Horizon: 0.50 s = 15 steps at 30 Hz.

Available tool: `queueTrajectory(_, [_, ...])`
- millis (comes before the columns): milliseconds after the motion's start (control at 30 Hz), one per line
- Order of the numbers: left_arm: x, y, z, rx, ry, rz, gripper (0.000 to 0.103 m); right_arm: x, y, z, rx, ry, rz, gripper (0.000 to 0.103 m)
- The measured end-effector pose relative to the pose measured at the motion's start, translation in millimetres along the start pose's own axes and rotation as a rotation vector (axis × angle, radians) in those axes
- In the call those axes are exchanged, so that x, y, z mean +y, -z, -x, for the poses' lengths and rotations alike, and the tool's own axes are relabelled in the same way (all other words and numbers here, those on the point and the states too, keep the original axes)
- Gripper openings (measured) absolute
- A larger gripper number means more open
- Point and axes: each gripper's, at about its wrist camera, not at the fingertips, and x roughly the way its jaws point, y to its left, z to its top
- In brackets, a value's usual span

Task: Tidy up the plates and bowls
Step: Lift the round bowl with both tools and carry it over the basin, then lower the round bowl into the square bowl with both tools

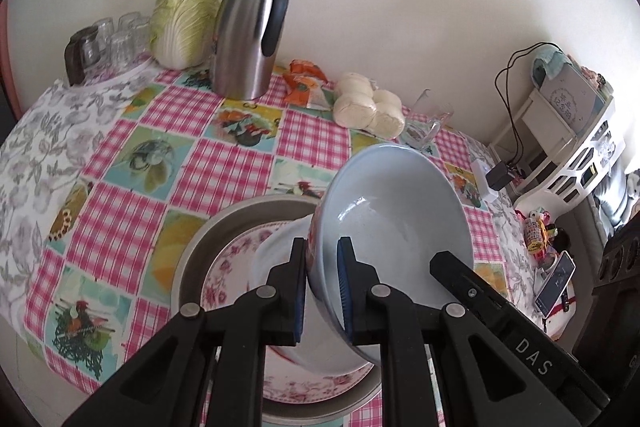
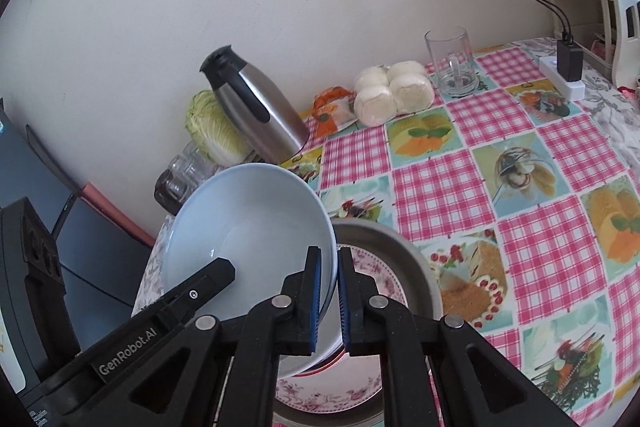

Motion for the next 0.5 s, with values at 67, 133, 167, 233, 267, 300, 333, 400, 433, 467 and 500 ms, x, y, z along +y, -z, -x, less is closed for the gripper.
queueTrajectory(67, [6.6, 2.9, -2.4, 0.014, 0.0, 0.013, 0.015, 2.8, 3.9, -4.1, 0.013, 0.002, 0.004, 0.01])
queueTrajectory(133, [11.0, 5.4, -4.3, 0.026, -0.005, 0.022, 0.015, 5.1, 7.1, -7.6, 0.026, 0.007, 0.007, 0.01])
queueTrajectory(167, [13.3, 6.7, -5.1, 0.031, -0.004, 0.028, 0.015, 6.0, 8.6, -9.6, 0.033, 0.01, 0.008, 0.01])
queueTrajectory(233, [16.7, 8.0, -6.7, 0.043, -0.003, 0.039, 0.016, 7.4, 10.7, -12.9, 0.045, 0.018, 0.011, 0.01])
queueTrajectory(267, [18.0, 8.2, -7.4, 0.047, -0.005, 0.041, 0.016, 8.0, 11.2, -13.8, 0.048, 0.022, 0.014, 0.01])
queueTrajectory(300, [19.0, 8.4, -7.8, 0.05, -0.009, 0.042, 0.016, 8.6, 11.5, -13.9, 0.048, 0.027, 0.017, 0.01])
queueTrajectory(333, [19.9, 8.2, -8.7, 0.052, -0.011, 0.044, 0.016, 9.0, 11.7, -14.0, 0.046, 0.028, 0.016, 0.01])
queueTrajectory(400, [20.2, 7.7, -10.3, 0.059, -0.01, 0.039, 0.016, 8.9, 11.7, -13.9, 0.045, 0.041, 0.018, 0.01])
queueTrajectory(433, [19.3, 7.5, -11.1, 0.061, -0.014, 0.031, 0.017, 8.0, 11.6, -14.4, 0.046, 0.044, 0.015, 0.01])
queueTrajectory(467, [18.4, 7.5, -11.5, 0.061, -0.017, 0.028, 0.017, 6.9, 11.7, -15.2, 0.05, 0.042, 0.011, 0.01])
queueTrajectory(500, [17.4, 7.6, -12.0, 0.062, -0.02, 0.025, 0.018, 5.9, 11.3, -15.9, 0.052, 0.042, 0.008, 0.01])
